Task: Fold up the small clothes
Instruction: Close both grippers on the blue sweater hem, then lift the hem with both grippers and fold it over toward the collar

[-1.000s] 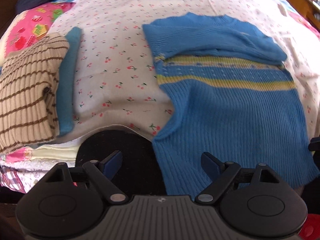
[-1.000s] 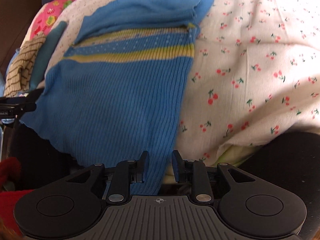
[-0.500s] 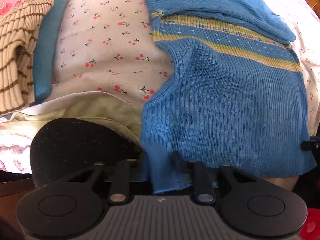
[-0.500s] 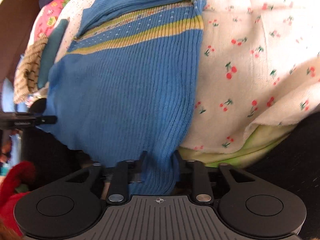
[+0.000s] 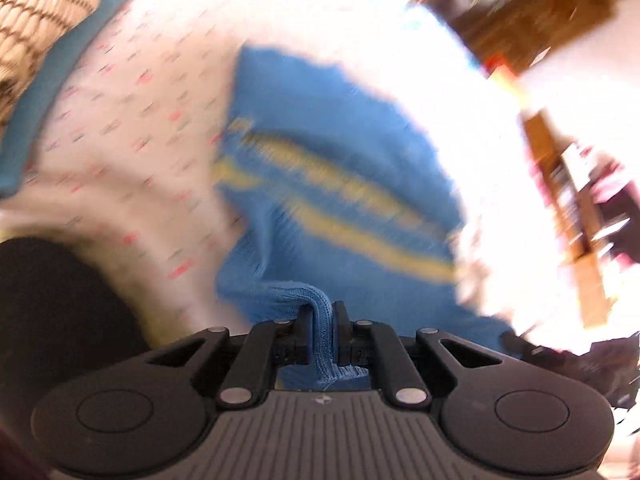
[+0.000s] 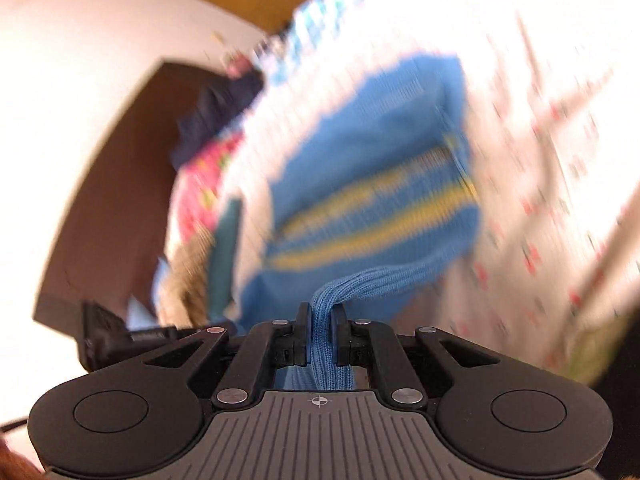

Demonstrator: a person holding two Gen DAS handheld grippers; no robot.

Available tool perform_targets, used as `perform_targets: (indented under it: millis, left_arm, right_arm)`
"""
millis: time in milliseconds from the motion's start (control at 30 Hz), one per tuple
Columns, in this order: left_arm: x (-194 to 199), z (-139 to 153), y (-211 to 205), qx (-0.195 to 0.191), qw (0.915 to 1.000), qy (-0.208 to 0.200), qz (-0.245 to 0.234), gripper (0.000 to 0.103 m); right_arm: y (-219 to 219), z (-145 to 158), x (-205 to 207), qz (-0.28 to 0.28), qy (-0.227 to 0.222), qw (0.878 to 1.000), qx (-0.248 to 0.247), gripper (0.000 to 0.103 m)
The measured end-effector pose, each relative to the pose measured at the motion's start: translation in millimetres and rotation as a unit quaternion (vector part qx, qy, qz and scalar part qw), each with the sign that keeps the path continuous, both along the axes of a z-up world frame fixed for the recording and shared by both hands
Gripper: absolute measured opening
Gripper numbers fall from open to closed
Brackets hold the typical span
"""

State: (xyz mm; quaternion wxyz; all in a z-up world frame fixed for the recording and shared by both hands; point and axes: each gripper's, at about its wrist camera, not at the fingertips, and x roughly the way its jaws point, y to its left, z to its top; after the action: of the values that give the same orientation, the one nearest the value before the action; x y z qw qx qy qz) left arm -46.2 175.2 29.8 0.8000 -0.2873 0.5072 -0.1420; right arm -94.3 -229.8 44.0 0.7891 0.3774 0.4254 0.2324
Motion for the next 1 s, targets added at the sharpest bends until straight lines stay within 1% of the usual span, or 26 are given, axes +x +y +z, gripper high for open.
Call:
perform_targets:
  millis: [67, 167, 267, 333, 433, 533, 600, 633, 700, 767, 800, 833, 867, 933, 1000]
  left_arm:
    - [10.9, 7.0, 2.8, -0.038, 0.9988, -0.027, 0.017, 0.014]
    - [37.5, 15.0, 2.6, -0.071, 0.9946, -0.063, 0.041, 0.014]
    - [66.0, 19.4, 6.5, -0.092, 0.9892, -0.093, 0.066, 0.014]
    - [86.6, 18.5, 12.5, -0.107, 0.9833, -0.111, 0.097, 0.014]
    - [118.1, 13.0, 16.1, -0.101, 0.9768, -0.13, 0.137, 0.014]
    - [152.5, -4.5, 21.7, -0.097, 0.9717, -0.133, 0.169, 0.014]
    - [166.8, -14.1, 22.7, -0.072, 0.9711, -0.133, 0.185, 0.014]
    - [172.6, -19.6, 22.7, -0.056, 0.9711, -0.129, 0.192, 0.014]
    - [182.3, -31.5, 23.1, -0.038, 0.9713, -0.122, 0.201, 0.014]
    - [185.3, -40.4, 24.5, -0.027, 0.9707, -0.112, 0.211, 0.014]
    - [185.6, -43.3, 25.8, -0.031, 0.9706, -0.108, 0.213, 0.015]
    - [185.6, -45.8, 27.7, -0.037, 0.9704, -0.102, 0.216, 0.016]
    - [185.9, -48.1, 29.2, -0.039, 0.9694, -0.098, 0.221, 0.02]
    - [182.5, -48.5, 30.5, -0.032, 0.9665, -0.099, 0.235, 0.023]
    - [177.0, -44.8, 27.9, -0.013, 0.9655, -0.109, 0.236, 0.03]
  right_arm:
    - [-0.7, 10.6, 13.0, -0.029, -0.026, 0.999, 0.015, 0.01]
    - [-1.5, 21.5, 36.3, -0.074, -0.057, 0.995, 0.038, 0.01]
    - [-6.6, 22.6, 63.8, -0.123, -0.068, 0.989, 0.048, 0.01]
    - [-11.3, 17.8, 88.3, -0.153, -0.06, 0.985, 0.053, 0.01]
    - [-19.6, 5.3, 125.1, -0.187, -0.047, 0.98, 0.056, 0.01]
    - [-18.9, -8.4, 155.8, -0.213, -0.039, 0.975, 0.044, 0.01]
    - [-22.4, -23.9, 170.5, -0.235, -0.019, 0.971, 0.038, 0.01]
    - [-23.5, -33.0, 176.6, -0.237, -0.008, 0.971, 0.043, 0.013]
    - [-23.6, -45.4, 186.4, -0.229, 0.008, 0.972, 0.043, 0.014]
    - [-22.1, -50.8, 188.0, -0.225, 0.012, 0.973, 0.038, 0.016]
    - [-20.9, -50.8, 187.5, -0.222, 0.008, 0.974, 0.034, 0.016]
    - [-20.4, -50.3, 186.4, -0.219, 0.002, 0.975, 0.031, 0.02]
    - [-20.1, -48.7, 184.5, -0.219, -0.004, 0.975, 0.028, 0.029]
    - [-21.5, -44.4, 182.5, -0.223, -0.021, 0.974, 0.035, 0.039]
    - [-22.8, -36.0, 181.9, -0.227, -0.037, 0.973, 0.033, 0.039]
